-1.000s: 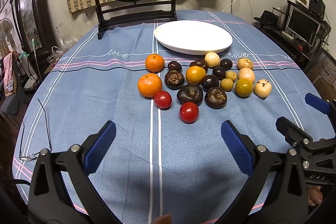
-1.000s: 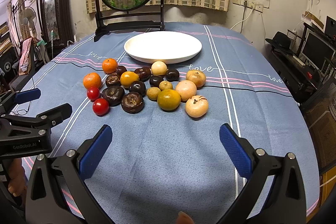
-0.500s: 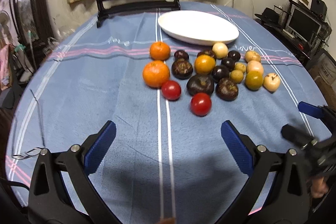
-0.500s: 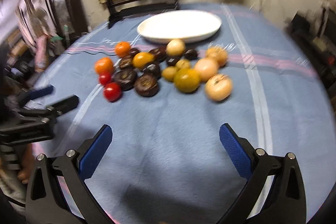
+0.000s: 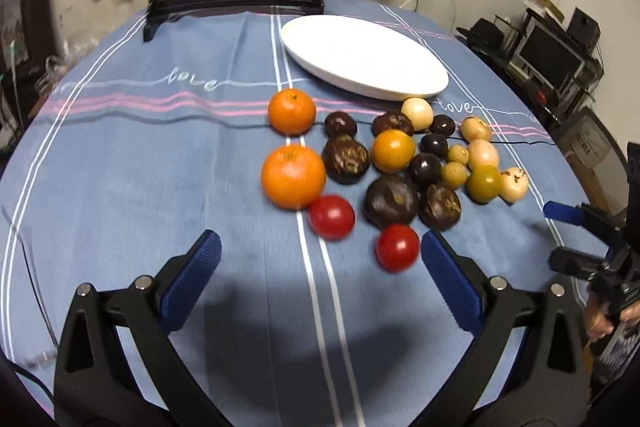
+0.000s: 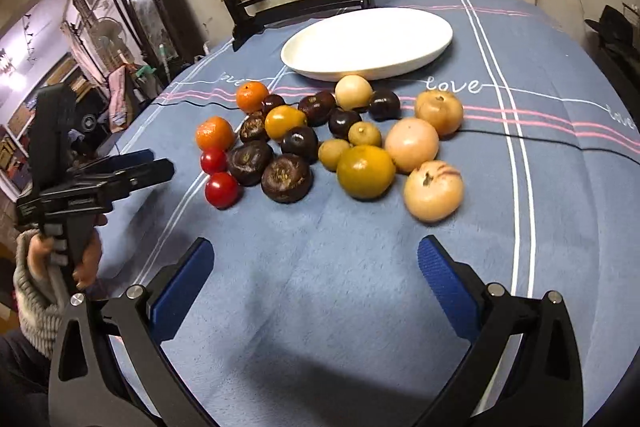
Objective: Organize fruits
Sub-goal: 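Grasp a mandarin orange with the left tool while the right tool grasps a pale tan fruit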
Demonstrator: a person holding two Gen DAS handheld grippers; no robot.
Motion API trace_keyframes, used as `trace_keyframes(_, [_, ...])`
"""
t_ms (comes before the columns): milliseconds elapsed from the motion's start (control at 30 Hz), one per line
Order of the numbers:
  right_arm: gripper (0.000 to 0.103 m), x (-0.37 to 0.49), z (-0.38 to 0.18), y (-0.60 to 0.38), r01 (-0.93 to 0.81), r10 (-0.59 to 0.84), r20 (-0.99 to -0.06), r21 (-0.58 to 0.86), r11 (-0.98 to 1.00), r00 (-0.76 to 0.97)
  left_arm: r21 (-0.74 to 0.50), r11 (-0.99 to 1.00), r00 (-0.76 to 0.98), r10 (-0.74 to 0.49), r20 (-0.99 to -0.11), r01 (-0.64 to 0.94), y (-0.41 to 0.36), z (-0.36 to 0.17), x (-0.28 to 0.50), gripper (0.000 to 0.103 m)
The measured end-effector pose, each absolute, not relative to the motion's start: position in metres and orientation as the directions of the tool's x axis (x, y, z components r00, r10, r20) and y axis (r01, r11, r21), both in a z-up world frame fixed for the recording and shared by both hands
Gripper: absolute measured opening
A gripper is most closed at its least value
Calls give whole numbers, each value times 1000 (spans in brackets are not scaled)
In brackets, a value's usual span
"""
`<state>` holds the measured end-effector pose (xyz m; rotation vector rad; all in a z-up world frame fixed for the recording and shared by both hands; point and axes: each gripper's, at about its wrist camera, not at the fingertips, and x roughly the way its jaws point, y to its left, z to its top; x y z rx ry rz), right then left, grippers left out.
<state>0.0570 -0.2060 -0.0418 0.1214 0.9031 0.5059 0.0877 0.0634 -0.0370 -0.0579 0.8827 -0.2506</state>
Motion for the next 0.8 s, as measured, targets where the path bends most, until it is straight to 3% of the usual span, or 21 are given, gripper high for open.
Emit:
trace_keyframes(267, [102,86,-34,-219,-355,391,-701,206,912,596,-116,988,617,-154,-772,102,73,-43,135,101])
trace_keyframes(467, [102,92,-46,-227,-374,459,-655,278,885,600,-30,992,634,-103,-767,125,61,-60,143,99])
trace_keyframes(567, [102,96,-48,-232,-352,459,-665,299,887,589,-22,989,634,-110,-765,145,58,-62,147,93])
trace_keyframes(667, [102,99,-47,-235,-348,469,-663,318,882,584,-27,984,618,-131,-775,174,55,-67,151,75])
trace_keyframes(800, [102,99,-49,-234,-343,453,-673,301,890,585,-45,977,604,-166,-779,211,53,-72,154,70])
